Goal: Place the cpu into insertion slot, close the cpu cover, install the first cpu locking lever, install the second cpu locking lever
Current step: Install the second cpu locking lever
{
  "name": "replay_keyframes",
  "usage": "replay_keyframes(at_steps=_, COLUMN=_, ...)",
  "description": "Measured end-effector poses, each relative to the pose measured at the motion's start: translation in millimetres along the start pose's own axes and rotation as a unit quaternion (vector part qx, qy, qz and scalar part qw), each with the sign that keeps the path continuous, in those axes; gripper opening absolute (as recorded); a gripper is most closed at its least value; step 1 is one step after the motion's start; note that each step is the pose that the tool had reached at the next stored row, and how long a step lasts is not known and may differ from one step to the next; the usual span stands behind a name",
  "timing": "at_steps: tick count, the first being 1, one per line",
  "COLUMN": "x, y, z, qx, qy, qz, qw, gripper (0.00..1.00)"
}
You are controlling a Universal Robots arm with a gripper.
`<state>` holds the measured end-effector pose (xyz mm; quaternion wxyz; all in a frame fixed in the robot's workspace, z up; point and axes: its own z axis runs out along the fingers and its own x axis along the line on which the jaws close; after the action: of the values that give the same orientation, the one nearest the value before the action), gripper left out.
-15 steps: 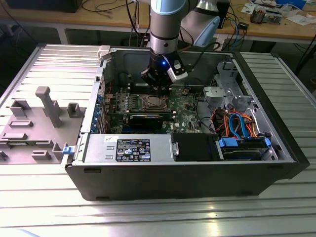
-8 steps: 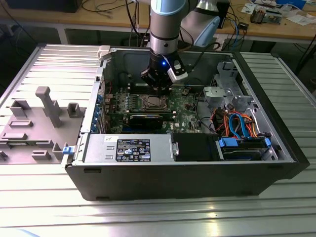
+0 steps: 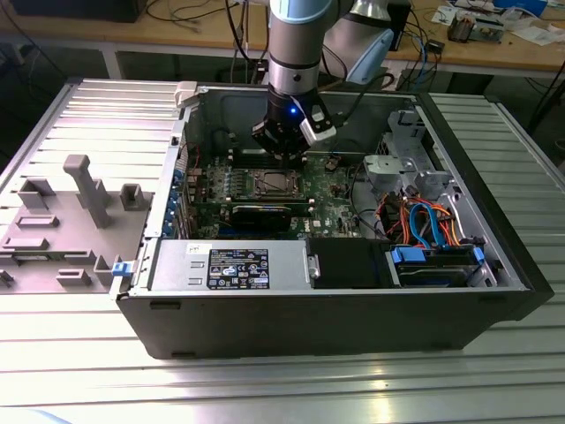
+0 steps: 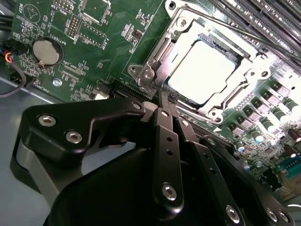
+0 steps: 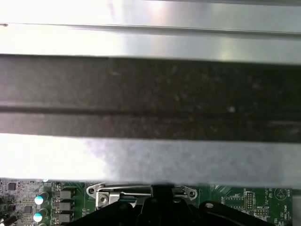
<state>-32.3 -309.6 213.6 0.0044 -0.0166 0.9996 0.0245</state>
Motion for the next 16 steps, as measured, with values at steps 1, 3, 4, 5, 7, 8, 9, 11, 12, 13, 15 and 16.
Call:
replay_keyframes(at_steps=1, x=0.0, y=0.0, z=-0.7, qx=0.0000, qy=0.0000, qz=0.000, qw=1.0000, gripper=0.11)
replay_keyframes(at_steps=3, x=0.0, y=0.1, z=-2.5, qx=0.0000, qy=0.0000, qz=0.000, qw=1.0000, gripper=0.11)
replay_keyframes(at_steps=4, x=-0.1, y=0.2, z=-4.4, qx=0.0000, qy=0.0000, qz=0.000, qw=1.0000, gripper=0.11)
replay_keyframes(at_steps=5, x=-0.1, y=0.3, z=-6.0, qx=0.0000, qy=0.0000, qz=0.000, qw=1.0000, gripper=0.11)
replay_keyframes(at_steps=7, x=-0.1, y=0.3, z=-6.4, qx=-0.0001, qy=-0.0001, qz=0.000, qw=1.0000, gripper=0.11)
replay_keyframes(at_steps=8, x=-0.1, y=0.2, z=-6.5, qx=-0.0001, qy=0.0000, qz=0.000, qw=1.0000, gripper=0.11)
replay_keyframes(at_steps=9, x=-0.1, y=-0.1, z=-6.6, qx=0.0000, qy=0.0001, qz=0.000, qw=1.0000, gripper=0.11)
replay_keyframes(at_steps=11, x=0.0, y=-1.7, z=-6.5, qx=0.0000, qy=0.0000, qz=0.000, qw=1.0000, gripper=0.11)
replay_keyframes(at_steps=12, x=0.0, y=-1.7, z=-6.5, qx=0.0000, qy=0.0000, qz=0.000, qw=1.0000, gripper=0.11)
replay_keyframes(at_steps=13, x=0.0, y=-2.0, z=-6.6, qx=0.0000, qy=0.0000, qz=0.000, qw=1.0000, gripper=0.11)
replay_keyframes(at_steps=15, x=0.0, y=-2.4, z=-6.6, qx=0.0000, qy=0.0000, qz=0.000, qw=1.0000, gripper=0.11)
replay_keyframes(at_steps=16, x=0.0, y=-2.6, z=-6.6, qx=0.0000, qy=0.0000, qz=0.000, qw=1.0000, gripper=0.11)
